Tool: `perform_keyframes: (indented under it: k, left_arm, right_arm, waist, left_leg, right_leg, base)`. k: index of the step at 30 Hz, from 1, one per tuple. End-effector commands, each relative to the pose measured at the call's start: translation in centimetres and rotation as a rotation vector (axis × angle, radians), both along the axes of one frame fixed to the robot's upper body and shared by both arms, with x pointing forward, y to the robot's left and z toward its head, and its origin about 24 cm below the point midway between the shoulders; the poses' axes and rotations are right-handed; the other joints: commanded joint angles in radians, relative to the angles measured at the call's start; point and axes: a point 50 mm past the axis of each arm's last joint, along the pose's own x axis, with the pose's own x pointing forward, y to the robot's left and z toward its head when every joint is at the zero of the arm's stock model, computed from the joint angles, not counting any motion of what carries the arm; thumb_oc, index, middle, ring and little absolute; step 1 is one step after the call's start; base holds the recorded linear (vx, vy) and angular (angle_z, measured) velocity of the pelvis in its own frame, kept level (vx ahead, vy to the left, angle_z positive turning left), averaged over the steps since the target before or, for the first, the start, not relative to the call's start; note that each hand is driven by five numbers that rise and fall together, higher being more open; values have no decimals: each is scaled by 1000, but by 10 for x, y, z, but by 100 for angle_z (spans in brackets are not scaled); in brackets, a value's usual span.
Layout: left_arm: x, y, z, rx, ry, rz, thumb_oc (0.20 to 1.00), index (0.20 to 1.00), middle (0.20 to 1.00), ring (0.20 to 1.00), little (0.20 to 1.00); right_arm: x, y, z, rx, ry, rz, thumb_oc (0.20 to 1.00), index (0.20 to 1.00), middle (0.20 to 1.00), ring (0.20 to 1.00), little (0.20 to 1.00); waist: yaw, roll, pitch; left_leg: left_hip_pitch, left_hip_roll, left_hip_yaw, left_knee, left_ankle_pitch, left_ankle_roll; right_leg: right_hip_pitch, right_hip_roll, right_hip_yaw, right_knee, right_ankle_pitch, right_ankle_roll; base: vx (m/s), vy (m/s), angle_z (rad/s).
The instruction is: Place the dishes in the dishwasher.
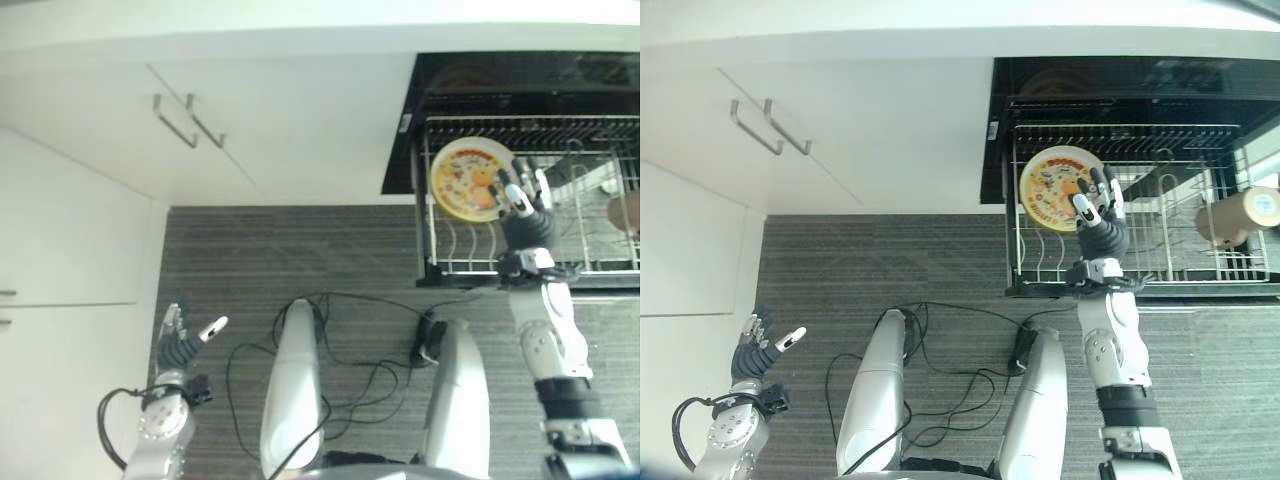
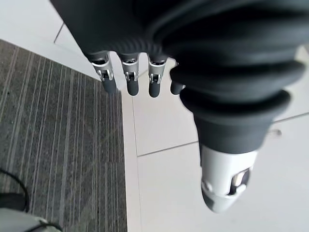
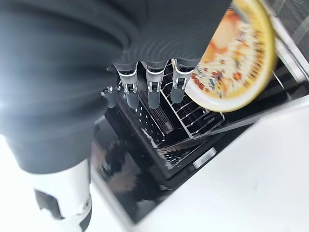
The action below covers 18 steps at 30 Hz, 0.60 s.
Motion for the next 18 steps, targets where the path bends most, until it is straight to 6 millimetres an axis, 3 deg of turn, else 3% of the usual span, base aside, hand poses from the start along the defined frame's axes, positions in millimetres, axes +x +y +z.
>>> perform_keyframes:
  k: [1, 5, 8, 13, 15, 17, 18]
  left_arm:
    - [-10, 11, 11, 115, -16, 23, 1000, 1000, 1000, 1000, 1000]
    - [-14, 10, 6, 122, 3, 43, 1000, 1000, 1000, 1000, 1000]
    - [-19, 9, -1, 110, 31, 66, 1000, 1000, 1000, 1000, 1000]
    - [-20, 4, -12, 83, 56, 94, 1000, 1000, 1000, 1000, 1000]
    - [-18, 3, -14, 83, 64, 95, 1000, 1000, 1000, 1000, 1000]
    - [-16, 3, -13, 84, 66, 90, 1000, 1000, 1000, 1000, 1000]
    - [-15, 4, -12, 88, 69, 80, 1000, 1000, 1000, 1000, 1000]
  right_arm:
    - [-3, -13, 24, 54, -122, 8, 1000, 1000, 1000, 1000, 1000]
    - [-25, -23, 34, 75, -209, -42, 1000, 1000, 1000, 1000, 1000]
    - [-44, -40, 39, 80, -247, -195, 1000, 1000, 1000, 1000, 1000]
    - [-72, -75, 41, 18, -234, -720, 1000, 1000, 1000, 1000, 1000]
    - [-84, -93, 25, 64, -144, -984, 1000, 1000, 1000, 1000, 1000]
    - [-86, -98, 19, 75, -103, -1051, 1000, 1000, 1000, 1000, 1000]
    - [-88, -105, 5, 126, -31, -1121, 1000, 1000, 1000, 1000, 1000]
  waist:
    - [12, 6, -4]
    - [-11, -21, -28]
    - [-40, -32, -44]
    - [-81, -28, -59]
    - [-95, -16, -59]
    - [-97, -12, -59]
    - [-98, -7, -58]
  left_leg:
    - [35, 19, -32, -126, 77, 25]
    - [86, 31, -10, -193, 103, 21]
    - [126, 45, 10, -231, 111, 18]
    - [177, 58, 46, -299, 127, 8]
    - [188, 61, 57, -310, 131, 3]
    - [189, 62, 57, -309, 130, 2]
    - [190, 64, 57, -308, 129, 0]
  right_leg:
    - [101, -7, 26, -65, -6, -18]
    - [165, 1, 9, -157, 27, -11]
    - [208, 9, 12, -219, 46, -4]
    - [261, 20, 15, -334, 88, 7]
    - [276, 15, 17, -365, 103, 13]
    - [279, 12, 17, -371, 106, 14]
    - [281, 6, 15, -374, 108, 15]
  base:
    - [6, -11, -4]
    - [-1, -15, -8]
    - [-2, 17, -15]
    - [-23, 38, -25]
    - [-40, -2, -26]
    - [-17, -16, -12]
    - [0, 0, 0]
